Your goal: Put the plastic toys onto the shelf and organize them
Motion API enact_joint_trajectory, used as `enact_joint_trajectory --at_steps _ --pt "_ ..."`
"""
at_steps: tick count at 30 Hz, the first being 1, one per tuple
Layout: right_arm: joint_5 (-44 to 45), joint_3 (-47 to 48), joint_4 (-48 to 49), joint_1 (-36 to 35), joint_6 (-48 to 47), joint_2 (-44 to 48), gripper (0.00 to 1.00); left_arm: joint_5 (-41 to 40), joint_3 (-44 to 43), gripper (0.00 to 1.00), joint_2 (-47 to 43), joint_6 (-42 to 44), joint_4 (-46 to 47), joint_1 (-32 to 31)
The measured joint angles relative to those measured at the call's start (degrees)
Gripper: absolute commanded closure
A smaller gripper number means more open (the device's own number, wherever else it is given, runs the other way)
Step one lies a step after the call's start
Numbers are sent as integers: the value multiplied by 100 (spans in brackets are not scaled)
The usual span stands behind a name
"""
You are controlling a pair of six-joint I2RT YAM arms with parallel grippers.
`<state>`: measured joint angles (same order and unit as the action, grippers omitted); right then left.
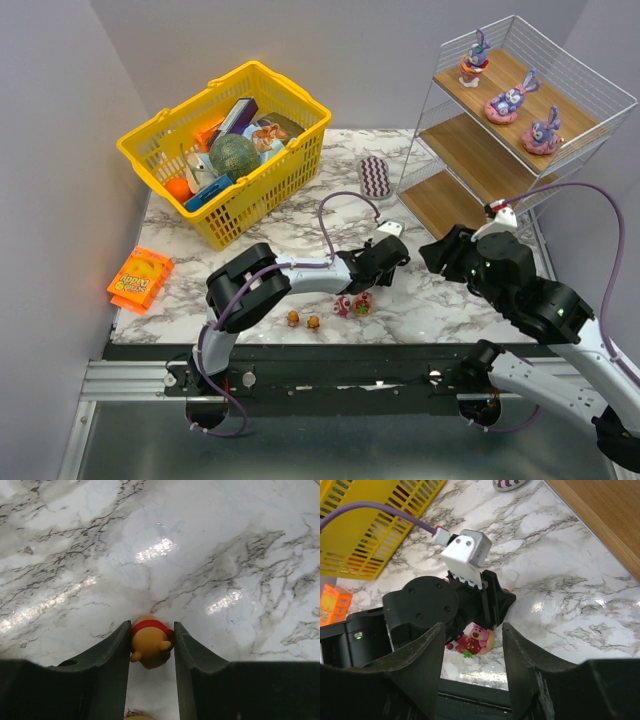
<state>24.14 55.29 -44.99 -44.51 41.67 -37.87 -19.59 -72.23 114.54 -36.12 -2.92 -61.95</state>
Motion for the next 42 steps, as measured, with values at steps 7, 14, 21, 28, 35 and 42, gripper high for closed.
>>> enact_joint_trajectory --at_steps 7,14,21,28,35,42 --pt "-352 1176 -190 0 -466 -61 40 640 -564 100 -122 743 -249 -2" --pt "-833 2404 -289 0 -1123 -376 39 1587 -2026 100 -195 1714 -1228 0" --pt "-839 2802 -422 0 -1351 -339 38 2212 -3506 100 -184 2426 -2079 -4" --pt "-299 3145 -520 0 -1410 -111 38 2479 -4848 100 308 2721 -2326 -2" --pt "-116 3766 -785 0 -1624 -225 38 2651 -5628 100 992 2809 -2173 -2" --pt "-376 4033 -822 0 -1797 -313 38 2688 -5700 100 1198 2826 -1624 -4"
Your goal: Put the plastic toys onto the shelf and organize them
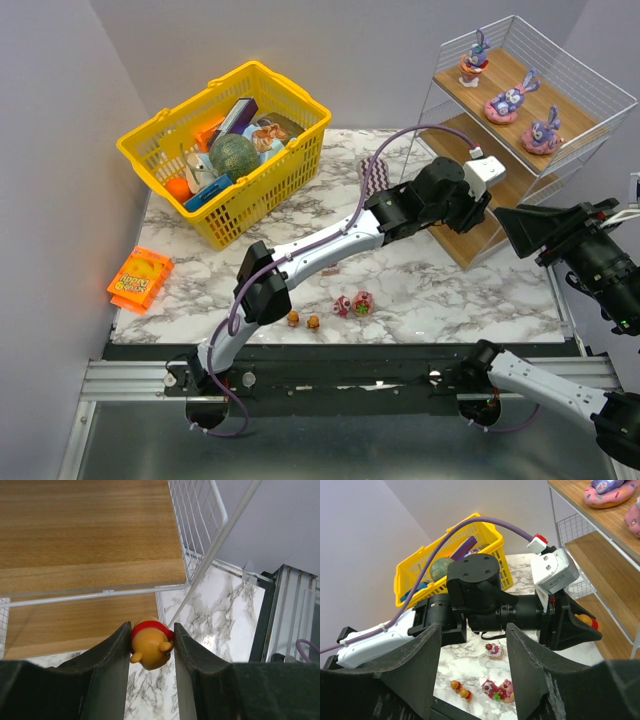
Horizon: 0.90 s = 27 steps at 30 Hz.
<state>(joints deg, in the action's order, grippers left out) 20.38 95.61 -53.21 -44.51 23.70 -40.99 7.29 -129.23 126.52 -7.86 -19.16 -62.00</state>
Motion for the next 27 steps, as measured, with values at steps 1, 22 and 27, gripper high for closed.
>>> enact_joint_trajectory --at_steps 1,22,27 --pt "-26 4 0 0 -7 4 38 -2 0 100 4 9 92 0" --pt "-59 -55 -15 0 24 205 37 9 -632 99 721 74 894 7" --pt "-55 -76 -52 0 24 275 37 7 -640 98 726 76 935 11"
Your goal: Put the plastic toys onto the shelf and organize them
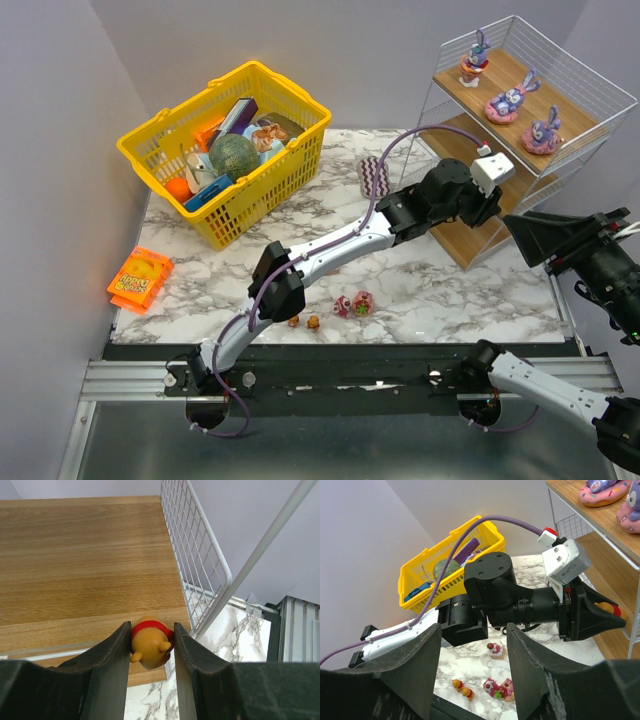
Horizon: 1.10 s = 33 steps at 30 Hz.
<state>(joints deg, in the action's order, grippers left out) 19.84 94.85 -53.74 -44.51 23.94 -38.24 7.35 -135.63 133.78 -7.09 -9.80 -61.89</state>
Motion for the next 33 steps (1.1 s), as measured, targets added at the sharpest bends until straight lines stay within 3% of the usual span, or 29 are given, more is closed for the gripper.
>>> enact_joint_trajectory --at_steps 13,33 --pt "68 -103 -22 0 -35 17 37 -4 -98 91 149 15 295 0" --pt "339 -278 -44 0 -146 92 36 22 -181 89 341 44 601 0"
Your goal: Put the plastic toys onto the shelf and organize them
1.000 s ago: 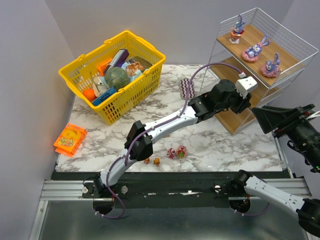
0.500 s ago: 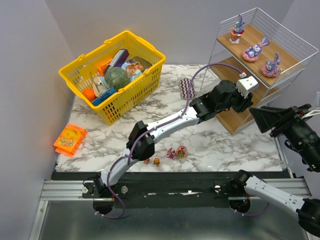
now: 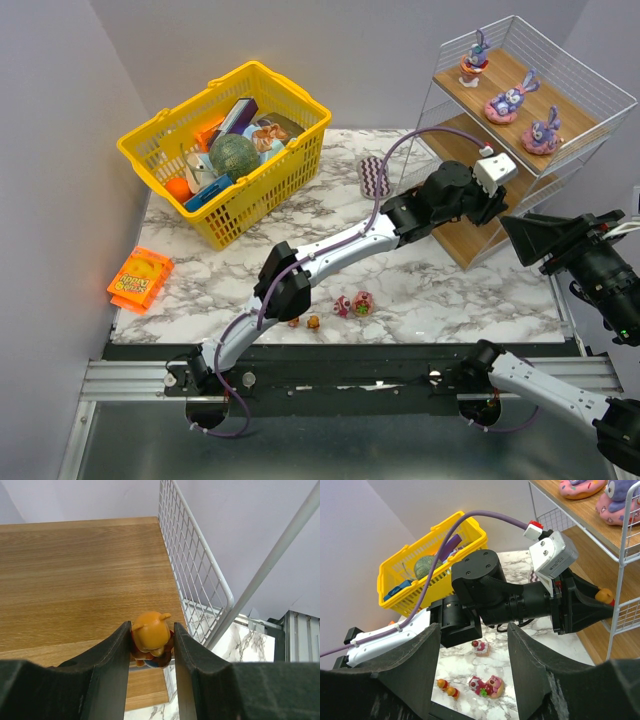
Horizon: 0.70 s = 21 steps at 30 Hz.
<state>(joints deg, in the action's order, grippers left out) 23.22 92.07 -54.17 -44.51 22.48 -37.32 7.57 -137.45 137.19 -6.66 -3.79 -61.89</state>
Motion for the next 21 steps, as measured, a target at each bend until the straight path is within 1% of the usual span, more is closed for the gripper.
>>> enact_joint_trajectory --at_steps 9,12,16,21 --pt "76 -66 -2 0 -9 28 36 -2 0 88 116 -9 326 0" --pt "120 -98 -2 0 -9 44 36 -4 9 85 162 -22 476 0" --pt "149 -133 -7 0 -9 57 36 -4 13 78 221 -26 640 0" --pt "192 -157 -15 0 -11 63 36 -9 13 74 278 -22 791 0"
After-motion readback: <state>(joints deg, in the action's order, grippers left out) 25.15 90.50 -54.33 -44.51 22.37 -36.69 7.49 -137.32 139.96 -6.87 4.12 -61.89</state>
